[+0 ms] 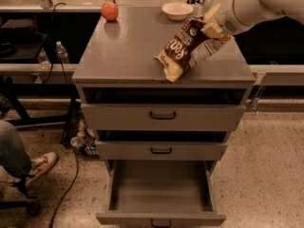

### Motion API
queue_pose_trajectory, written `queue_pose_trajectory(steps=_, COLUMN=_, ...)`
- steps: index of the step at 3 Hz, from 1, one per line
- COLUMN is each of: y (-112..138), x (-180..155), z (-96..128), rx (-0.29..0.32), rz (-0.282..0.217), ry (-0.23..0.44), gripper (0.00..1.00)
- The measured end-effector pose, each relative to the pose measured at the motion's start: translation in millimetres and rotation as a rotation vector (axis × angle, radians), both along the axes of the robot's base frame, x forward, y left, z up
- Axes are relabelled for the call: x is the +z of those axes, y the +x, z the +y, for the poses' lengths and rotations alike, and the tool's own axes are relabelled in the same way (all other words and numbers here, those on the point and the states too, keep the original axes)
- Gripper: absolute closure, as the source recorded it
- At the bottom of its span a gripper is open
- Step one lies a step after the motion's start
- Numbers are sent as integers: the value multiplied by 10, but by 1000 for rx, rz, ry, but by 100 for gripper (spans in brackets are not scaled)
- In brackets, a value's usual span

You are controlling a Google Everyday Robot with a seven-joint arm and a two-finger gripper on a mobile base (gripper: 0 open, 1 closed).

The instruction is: Place brown chip bag into bottom drawer

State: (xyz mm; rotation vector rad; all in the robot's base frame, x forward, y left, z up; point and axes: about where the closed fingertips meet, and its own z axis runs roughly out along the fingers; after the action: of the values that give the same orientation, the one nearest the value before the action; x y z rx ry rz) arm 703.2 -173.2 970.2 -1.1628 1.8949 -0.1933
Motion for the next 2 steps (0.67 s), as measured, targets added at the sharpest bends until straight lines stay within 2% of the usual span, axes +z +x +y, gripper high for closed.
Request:
queue_pose_trajectory(steps=1, y=-561, x=27, z=-11, rx=5, rz=20, ry=46, gripper=100)
queue_pose_trajectory(steps=2, y=-1256, x=175, z=11, rx=-13, rz=9, ry=87, gripper=100)
